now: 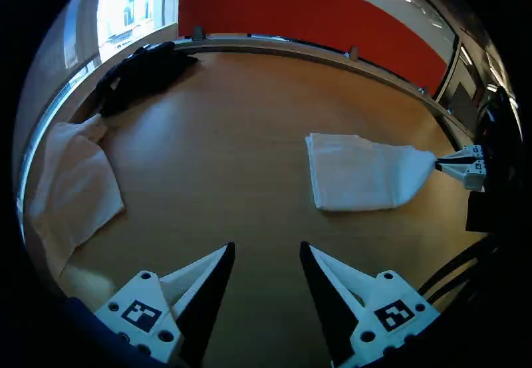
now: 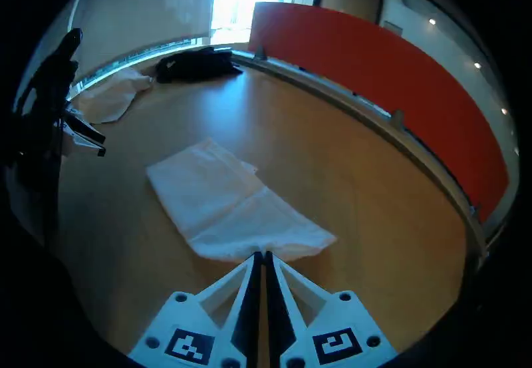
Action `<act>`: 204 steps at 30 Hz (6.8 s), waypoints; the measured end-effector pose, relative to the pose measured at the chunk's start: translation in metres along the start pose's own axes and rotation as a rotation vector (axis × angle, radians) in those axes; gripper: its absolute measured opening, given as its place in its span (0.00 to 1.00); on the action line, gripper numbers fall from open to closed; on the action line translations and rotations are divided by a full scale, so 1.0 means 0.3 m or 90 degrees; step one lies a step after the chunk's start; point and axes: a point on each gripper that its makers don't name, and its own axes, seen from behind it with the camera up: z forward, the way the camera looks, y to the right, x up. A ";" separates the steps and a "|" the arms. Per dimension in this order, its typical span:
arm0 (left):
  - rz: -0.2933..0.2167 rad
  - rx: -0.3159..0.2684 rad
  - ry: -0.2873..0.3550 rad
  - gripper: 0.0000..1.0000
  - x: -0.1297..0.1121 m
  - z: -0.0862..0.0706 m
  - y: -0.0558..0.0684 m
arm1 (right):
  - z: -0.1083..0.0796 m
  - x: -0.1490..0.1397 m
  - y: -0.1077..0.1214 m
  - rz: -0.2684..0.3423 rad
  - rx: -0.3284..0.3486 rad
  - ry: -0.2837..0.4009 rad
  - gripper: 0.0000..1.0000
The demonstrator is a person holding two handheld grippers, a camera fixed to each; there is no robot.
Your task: Fold towel
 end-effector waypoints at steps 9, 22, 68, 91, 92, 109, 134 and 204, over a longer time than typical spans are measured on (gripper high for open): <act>-0.008 -0.001 0.005 0.71 0.003 -0.009 -0.004 | 0.005 0.156 -0.038 -0.028 0.015 0.039 0.04; -0.019 0.000 0.011 0.71 -0.007 -0.026 -0.015 | 0.045 0.239 -0.115 -0.054 0.043 0.049 0.04; -0.113 0.020 0.024 0.71 -0.066 -0.112 -0.097 | 0.344 0.265 -0.494 -0.121 0.187 -0.019 0.67; -0.102 0.019 0.025 0.71 -0.048 -0.106 -0.079 | 0.249 0.015 -0.372 -0.044 0.126 -0.070 0.67; -0.101 0.019 0.025 0.71 -0.046 -0.106 -0.078 | 0.247 0.006 -0.366 -0.040 0.123 -0.072 0.67; -0.099 0.015 0.022 0.71 -0.046 -0.095 -0.063 | 0.254 -0.051 -0.358 0.004 0.113 -0.083 0.33; -0.094 0.010 0.021 0.71 -0.035 -0.082 -0.063 | 0.233 -0.009 -0.312 0.026 0.089 -0.055 0.03; -0.013 -0.032 0.053 0.71 0.172 -0.063 0.131 | -0.424 0.078 0.562 0.058 -0.163 0.060 0.03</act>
